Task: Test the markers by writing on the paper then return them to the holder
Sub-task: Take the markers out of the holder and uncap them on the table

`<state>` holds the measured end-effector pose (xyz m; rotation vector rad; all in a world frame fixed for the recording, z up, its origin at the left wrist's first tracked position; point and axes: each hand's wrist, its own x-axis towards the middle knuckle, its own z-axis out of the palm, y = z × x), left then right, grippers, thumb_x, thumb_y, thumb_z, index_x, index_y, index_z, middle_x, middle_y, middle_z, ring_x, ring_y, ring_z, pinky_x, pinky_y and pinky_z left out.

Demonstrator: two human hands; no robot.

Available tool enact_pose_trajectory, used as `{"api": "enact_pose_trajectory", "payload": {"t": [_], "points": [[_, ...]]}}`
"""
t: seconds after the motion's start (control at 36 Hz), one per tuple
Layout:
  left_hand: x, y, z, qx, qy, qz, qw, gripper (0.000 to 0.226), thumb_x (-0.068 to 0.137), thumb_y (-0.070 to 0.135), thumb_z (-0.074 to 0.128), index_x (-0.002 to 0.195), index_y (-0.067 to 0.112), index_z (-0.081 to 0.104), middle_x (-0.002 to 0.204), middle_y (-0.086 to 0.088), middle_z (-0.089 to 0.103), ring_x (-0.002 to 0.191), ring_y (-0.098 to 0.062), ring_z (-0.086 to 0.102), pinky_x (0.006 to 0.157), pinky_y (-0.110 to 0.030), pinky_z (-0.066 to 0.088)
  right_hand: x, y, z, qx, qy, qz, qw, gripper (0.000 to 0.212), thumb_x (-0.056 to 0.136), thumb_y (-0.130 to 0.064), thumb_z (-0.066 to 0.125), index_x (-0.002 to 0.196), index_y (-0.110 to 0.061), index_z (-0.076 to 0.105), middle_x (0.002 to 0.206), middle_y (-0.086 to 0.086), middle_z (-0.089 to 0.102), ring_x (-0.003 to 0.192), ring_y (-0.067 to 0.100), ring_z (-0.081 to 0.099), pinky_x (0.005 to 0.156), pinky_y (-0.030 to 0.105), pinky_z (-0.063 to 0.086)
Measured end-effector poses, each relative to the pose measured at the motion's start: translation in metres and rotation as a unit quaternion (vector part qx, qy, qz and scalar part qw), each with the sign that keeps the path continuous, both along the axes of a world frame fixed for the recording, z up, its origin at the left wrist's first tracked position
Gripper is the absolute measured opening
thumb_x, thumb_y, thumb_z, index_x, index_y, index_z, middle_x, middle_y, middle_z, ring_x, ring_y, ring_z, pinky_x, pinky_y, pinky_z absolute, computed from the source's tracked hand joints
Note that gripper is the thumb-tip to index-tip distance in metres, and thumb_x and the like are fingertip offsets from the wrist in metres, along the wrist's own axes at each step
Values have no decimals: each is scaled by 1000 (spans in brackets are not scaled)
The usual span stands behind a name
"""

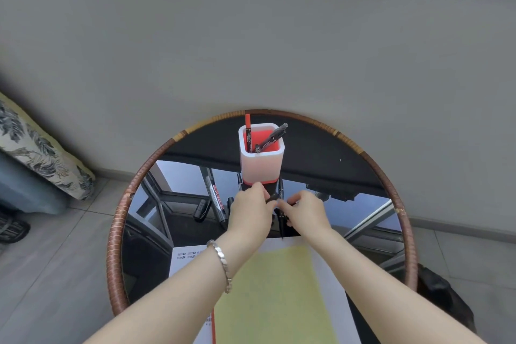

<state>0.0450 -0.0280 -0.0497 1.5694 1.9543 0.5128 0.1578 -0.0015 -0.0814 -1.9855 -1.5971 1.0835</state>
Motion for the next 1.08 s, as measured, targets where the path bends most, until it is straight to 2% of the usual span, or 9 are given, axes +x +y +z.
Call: {"api": "enact_pose_trajectory", "payload": {"t": [0.08, 0.19, 0.39, 0.5, 0.58, 0.69, 0.83, 1.0, 1.08], "points": [[7, 6, -2, -4, 56, -25, 998, 17, 91, 25, 57, 94, 9, 55, 101, -8, 57, 97, -27, 53, 82, -37, 45, 6, 0, 1, -12, 22, 11, 1000, 22, 91, -24, 53, 99, -5, 60, 76, 4, 62, 55, 9, 58, 62, 30, 50], [12, 11, -4, -33, 110, -49, 992, 20, 92, 26, 56, 96, 6, 53, 99, -11, 60, 93, -31, 57, 77, -38, 45, 12, 2, -2, -36, 44, 23, 998, 25, 90, -17, 50, 111, -6, 58, 90, 7, 64, 60, 7, 60, 75, 34, 54], [5, 7, -2, -27, 133, -59, 989, 20, 94, 27, 52, 92, 7, 57, 97, -10, 61, 88, -28, 58, 70, -33, 43, 17, 1, 2, -49, 45, 56, 996, 30, 89, -17, 50, 117, -9, 56, 84, 2, 64, 76, 14, 65, 81, 36, 55], [-9, -2, 12, 29, 118, -49, 991, 21, 94, 31, 49, 99, 13, 59, 97, -2, 60, 90, -23, 58, 71, -31, 44, 17, 10, 27, 74, 75, 17, 994, 39, 88, -24, 57, 124, -13, 51, 91, 1, 61, 82, 12, 61, 69, 21, 46], [-21, -7, 27, 69, 104, -44, 991, 21, 95, 30, 46, 106, 18, 59, 101, 2, 61, 93, -18, 57, 75, -30, 47, 11, 25, 59, 169, 120, -1, 978, 43, 88, -28, 58, 128, -15, 48, 81, -4, 56, 74, 3, 52, 62, 12, 37], [-34, -11, 43, 103, 80, -35, 991, 21, 95, 27, 43, 107, 20, 59, 97, 5, 61, 83, -13, 55, 61, -23, 43, -1, 46, 84, 208, 92, -16, 974, 39, 86, -37, 58, 118, -14, 54, 80, -6, 54, 71, 3, 50, 58, 16, 35], [-39, -14, 50, 138, 43, -13, 989, 21, 95, 25, 43, 109, 23, 58, 93, 9, 59, 74, -8, 51, 53, -13, 34, -17, 63, 80, 172, 28, -34, 984, 43, 86, -42, 57, 113, -9, 56, 108, 4, 61, 88, 13, 52, 72, 27, 41], [-37, -18, 48, 159, 23, -15, 987, 22, 94, 23, 44, 110, 23, 59, 91, 11, 57, 74, -7, 49, 56, -13, 34, -19, 58, 79, 192, 2, -30, 981, 25, 90, -32, 53, 100, -13, 64, 102, 2, 67, 90, 18, 59, 71, 30, 45], [-37, -18, 49, 192, 20, -17, 981, 21, 93, 18, 47, 110, 20, 60, 91, 10, 55, 82, -7, 51, 61, -13, 36, -15, 47, 87, 261, 72, -52, 961, 14, 88, -28, 55, 88, -15, 59, 87, -1, 63, 81, 16, 58, 67, 27, 46]]}}
